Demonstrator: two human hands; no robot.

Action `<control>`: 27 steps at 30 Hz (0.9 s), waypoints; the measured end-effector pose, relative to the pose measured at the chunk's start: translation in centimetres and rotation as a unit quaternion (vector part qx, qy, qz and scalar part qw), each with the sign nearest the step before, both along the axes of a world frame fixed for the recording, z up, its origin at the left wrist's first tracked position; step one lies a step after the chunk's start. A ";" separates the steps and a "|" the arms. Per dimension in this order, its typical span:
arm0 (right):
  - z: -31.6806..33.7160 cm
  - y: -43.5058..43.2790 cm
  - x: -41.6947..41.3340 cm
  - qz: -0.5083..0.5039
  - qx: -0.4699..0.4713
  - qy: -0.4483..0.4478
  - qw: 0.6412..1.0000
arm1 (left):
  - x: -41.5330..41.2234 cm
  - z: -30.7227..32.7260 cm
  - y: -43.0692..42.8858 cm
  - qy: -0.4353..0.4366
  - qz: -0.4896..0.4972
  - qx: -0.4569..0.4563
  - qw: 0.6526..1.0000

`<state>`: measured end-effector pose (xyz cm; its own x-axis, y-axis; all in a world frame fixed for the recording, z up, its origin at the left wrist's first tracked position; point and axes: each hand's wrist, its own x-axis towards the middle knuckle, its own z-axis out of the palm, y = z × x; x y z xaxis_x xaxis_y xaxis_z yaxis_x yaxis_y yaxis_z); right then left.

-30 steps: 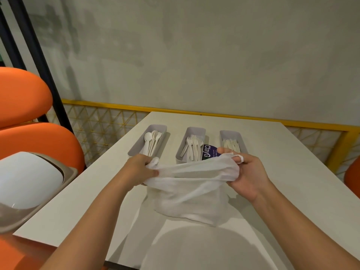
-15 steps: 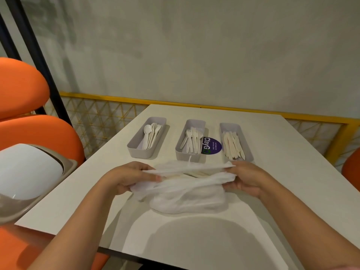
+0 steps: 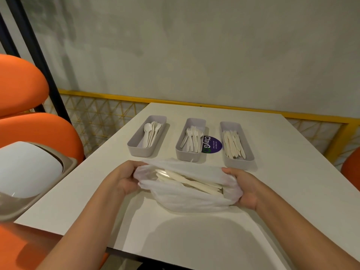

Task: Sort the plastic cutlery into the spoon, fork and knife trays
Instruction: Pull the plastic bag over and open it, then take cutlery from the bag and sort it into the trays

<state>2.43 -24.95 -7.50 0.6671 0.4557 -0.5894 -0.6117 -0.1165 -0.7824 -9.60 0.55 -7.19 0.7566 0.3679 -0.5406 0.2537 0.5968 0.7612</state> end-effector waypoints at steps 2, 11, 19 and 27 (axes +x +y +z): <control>0.2 -0.2 -0.1 -0.001 -0.057 -0.063 0.996 | 0.5 -0.3 -0.3 0.030 -0.011 0.076 0.997; 3.4 0.5 -1.9 0.012 -0.188 -0.670 0.718 | 0.7 1.3 -2.1 -0.138 0.039 0.586 0.797; 1.4 3.7 -2.9 0.330 -0.135 -0.675 0.646 | 2.4 0.2 -2.1 -0.041 -0.103 0.777 0.620; 0.0 4.9 0.0 0.301 -0.331 -0.610 0.654 | 3.7 -0.7 -2.7 0.022 -0.173 0.725 0.666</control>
